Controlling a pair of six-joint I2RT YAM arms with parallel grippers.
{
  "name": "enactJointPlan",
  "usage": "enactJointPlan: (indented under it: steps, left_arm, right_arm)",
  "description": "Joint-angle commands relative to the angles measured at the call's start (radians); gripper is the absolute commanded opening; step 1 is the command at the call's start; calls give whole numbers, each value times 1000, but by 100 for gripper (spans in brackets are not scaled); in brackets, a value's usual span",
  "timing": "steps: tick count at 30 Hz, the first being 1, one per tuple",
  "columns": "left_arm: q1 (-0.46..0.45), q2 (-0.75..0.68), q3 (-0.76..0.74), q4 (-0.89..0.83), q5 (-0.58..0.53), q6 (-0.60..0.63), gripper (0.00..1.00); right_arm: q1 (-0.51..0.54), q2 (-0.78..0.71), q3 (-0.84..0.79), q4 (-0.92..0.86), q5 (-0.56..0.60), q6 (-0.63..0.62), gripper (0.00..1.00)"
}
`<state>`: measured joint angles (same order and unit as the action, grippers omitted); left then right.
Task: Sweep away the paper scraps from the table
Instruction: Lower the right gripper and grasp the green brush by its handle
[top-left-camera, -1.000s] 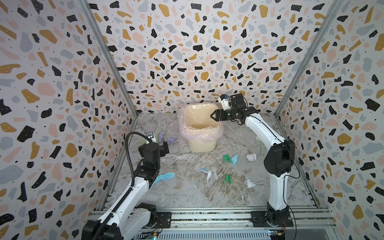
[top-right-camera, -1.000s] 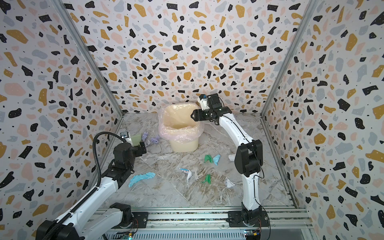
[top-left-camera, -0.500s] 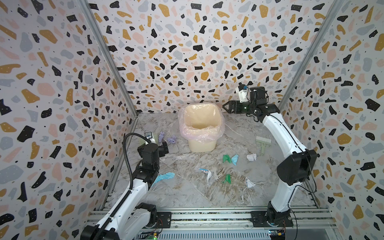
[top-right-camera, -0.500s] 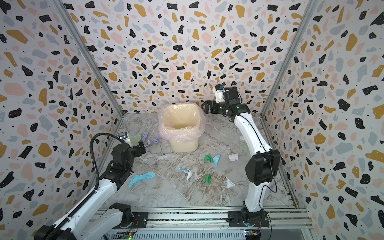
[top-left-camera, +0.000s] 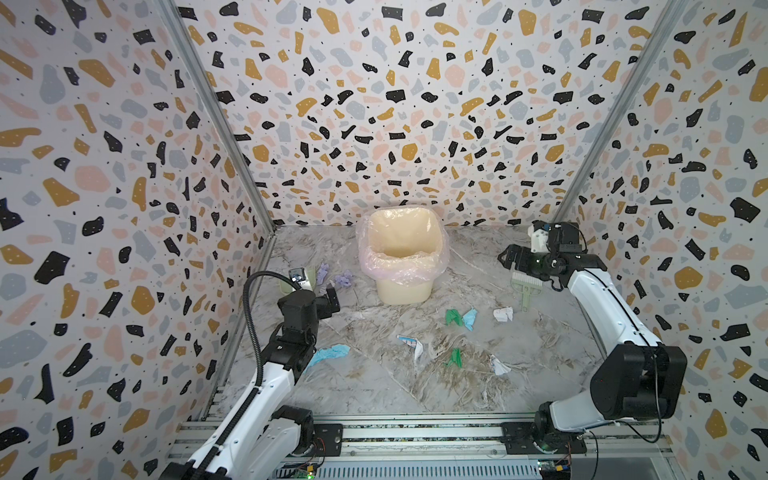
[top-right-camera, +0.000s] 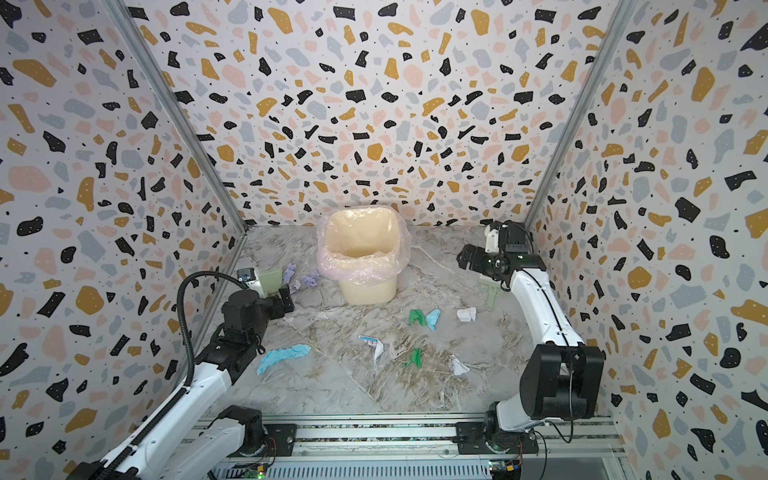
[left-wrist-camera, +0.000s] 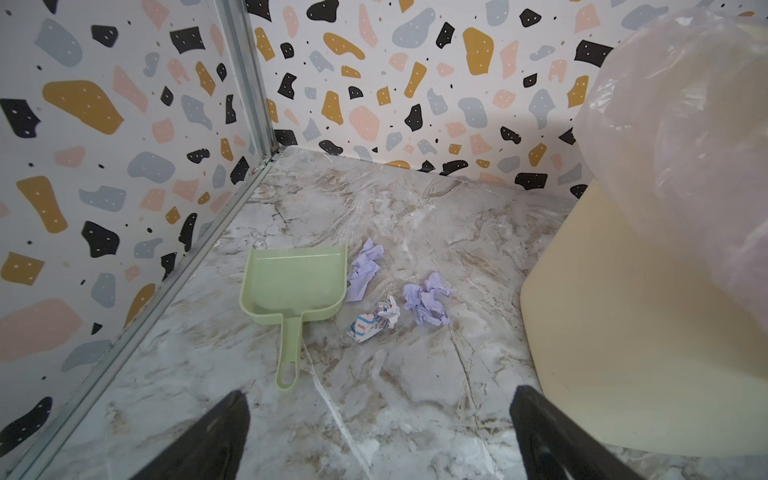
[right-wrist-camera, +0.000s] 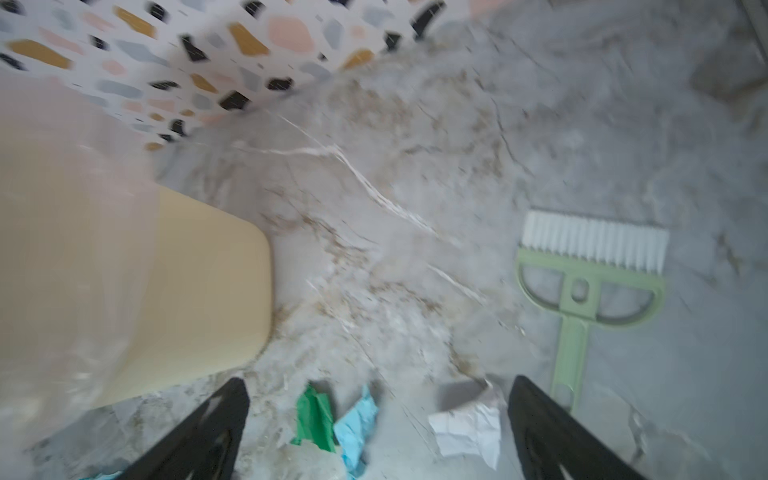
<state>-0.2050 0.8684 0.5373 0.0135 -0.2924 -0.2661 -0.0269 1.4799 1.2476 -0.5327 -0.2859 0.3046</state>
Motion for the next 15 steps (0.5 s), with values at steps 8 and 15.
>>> enactJointPlan:
  steps: [8, 15]
  left_arm:
    - [-42, 17, -16, -12, 116, -37, 99]
    - [-63, 58, -9, -6, 138, -31, 99]
  right_arm:
    - [-148, 62, -88, -25, 170, -79, 90]
    - [-165, 190, -8, -36, 130, -64, 77]
